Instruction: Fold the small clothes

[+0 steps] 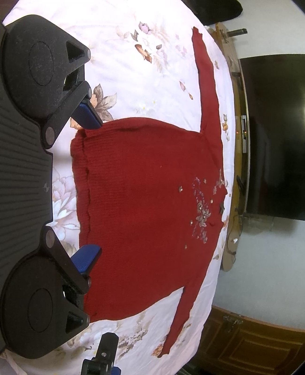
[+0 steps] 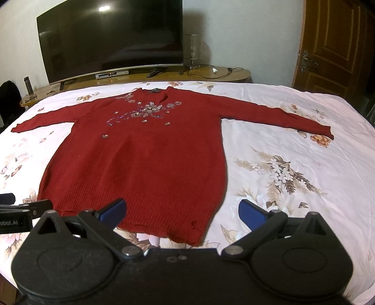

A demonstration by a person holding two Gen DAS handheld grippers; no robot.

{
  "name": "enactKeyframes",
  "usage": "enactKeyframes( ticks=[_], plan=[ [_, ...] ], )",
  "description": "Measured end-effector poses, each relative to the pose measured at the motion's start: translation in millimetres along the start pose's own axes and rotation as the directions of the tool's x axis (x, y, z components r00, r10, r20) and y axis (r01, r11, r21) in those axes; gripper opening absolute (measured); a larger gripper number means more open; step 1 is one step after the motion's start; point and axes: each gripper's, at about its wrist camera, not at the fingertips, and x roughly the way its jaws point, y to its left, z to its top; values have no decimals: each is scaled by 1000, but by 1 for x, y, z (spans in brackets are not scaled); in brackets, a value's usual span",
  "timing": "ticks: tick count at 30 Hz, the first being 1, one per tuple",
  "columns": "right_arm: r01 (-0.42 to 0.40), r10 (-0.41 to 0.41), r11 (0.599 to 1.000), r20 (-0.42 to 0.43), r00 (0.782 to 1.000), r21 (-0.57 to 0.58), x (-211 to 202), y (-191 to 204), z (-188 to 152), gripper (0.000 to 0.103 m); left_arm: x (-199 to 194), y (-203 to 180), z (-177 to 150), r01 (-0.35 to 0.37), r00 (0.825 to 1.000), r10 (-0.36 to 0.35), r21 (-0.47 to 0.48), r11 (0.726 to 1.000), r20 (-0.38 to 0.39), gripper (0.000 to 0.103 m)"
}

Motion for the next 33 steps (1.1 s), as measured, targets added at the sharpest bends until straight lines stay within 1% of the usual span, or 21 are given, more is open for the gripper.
enactKeyframes(
  ticks=[25, 29, 31, 33],
  plan=[
    [-10, 11, 1000, -7, 1000, 18, 2, -9, -3, 102, 6, -7, 0, -12, 1000, 12, 8, 1000, -9, 103],
    [-4, 4, 998, -1, 1000, 56, 6, -22, 0, 102, 14, 3, 10, 3, 1000, -3, -14, 1000, 4, 103],
    [8, -9, 997, 15, 1000, 78, 8, -35, 5, 102, 23, 12, 21, 3, 1000, -2, -29, 1000, 19, 103],
    [-7, 2, 993, 48, 999, 115, 13, -55, 14, 102, 35, 22, 39, 28, 999, -27, -32, 999, 45, 103]
  ],
)
